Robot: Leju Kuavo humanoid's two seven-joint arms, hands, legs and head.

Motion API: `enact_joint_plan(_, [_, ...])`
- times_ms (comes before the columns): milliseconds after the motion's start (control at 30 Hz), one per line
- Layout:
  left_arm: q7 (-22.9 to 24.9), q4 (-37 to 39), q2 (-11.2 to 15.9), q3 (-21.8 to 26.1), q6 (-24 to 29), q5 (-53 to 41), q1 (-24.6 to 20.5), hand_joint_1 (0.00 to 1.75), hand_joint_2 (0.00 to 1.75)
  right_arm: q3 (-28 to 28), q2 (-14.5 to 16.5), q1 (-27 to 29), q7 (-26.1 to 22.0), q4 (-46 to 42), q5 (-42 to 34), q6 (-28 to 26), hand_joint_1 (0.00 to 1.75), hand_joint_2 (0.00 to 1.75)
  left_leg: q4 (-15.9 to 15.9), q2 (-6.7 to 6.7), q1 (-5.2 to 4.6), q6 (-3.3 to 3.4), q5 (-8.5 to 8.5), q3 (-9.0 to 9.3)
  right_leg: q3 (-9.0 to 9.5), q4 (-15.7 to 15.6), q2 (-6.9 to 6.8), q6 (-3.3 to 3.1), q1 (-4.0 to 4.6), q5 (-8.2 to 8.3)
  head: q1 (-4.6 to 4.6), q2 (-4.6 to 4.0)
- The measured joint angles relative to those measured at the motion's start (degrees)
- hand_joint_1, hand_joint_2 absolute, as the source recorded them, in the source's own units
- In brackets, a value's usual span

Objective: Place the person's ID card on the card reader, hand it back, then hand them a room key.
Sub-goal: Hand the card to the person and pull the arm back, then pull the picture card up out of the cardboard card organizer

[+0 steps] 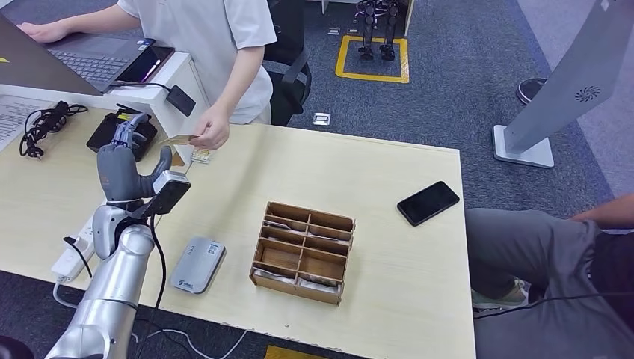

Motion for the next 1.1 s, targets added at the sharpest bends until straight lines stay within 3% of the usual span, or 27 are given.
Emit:
enact_joint_plan(233, [0.5,0.5,0.0,0.0,-0.6,0.6,0.0,0.00,1.75,0.0,0.0,0.0,0.0,0.0,0.0,-0.1,0.00,1.75,0.0,0.00,0.00,0.00,0.00,0.00,0.00,0.0,0.00,0.00,0.00,0.00,0.01,0.00])
enact_joint_plan(500, [3.7,0.2,-0.1,-1.3,-6.9,7.1,0.5,0.00,1.75,-0.8,0.2,0.1,-0.1,0.0,0.0,-0.4,0.00,1.75,0.0,0.00,-0.01,0.00,0.00,0.00,0.00,0.0,0.00,0.00,0.00,0.00,-0.01,0.00])
enact_joint_plan(767, [6.0,-5.7,0.4,-7.0,-16.4,5.9,5.1,0.00,1.75,-1.9,0.2,0.2,-0.1,0.0,0.0,-0.5,0.00,1.75,0.0,0.00,-0.01,0.00,0.00,-0.03,-0.01,0.0,0.00,0.00,-0.01,0.00,0.01,0.00])
enact_joint_plan(967, [6.0,-8.6,0.9,-9.4,-19.1,6.0,6.9,0.00,1.75,-2.5,0.2,0.3,-0.2,0.0,0.0,-0.5,0.00,1.75,0.0,0.00,-0.01,0.00,-0.01,-0.03,-0.02,0.0,0.00,0.00,-0.01,0.00,0.00,0.00])
enact_joint_plan(1100, [3.8,-12.1,2.5,-14.0,-26.8,2.5,9.4,0.00,1.75,-3.0,0.2,0.3,-0.5,0.0,-0.2,-0.6,0.00,1.75,0.0,0.01,-0.01,0.00,-0.01,-0.02,-0.02,0.0,0.01,0.00,-0.01,0.00,-0.01,0.00])
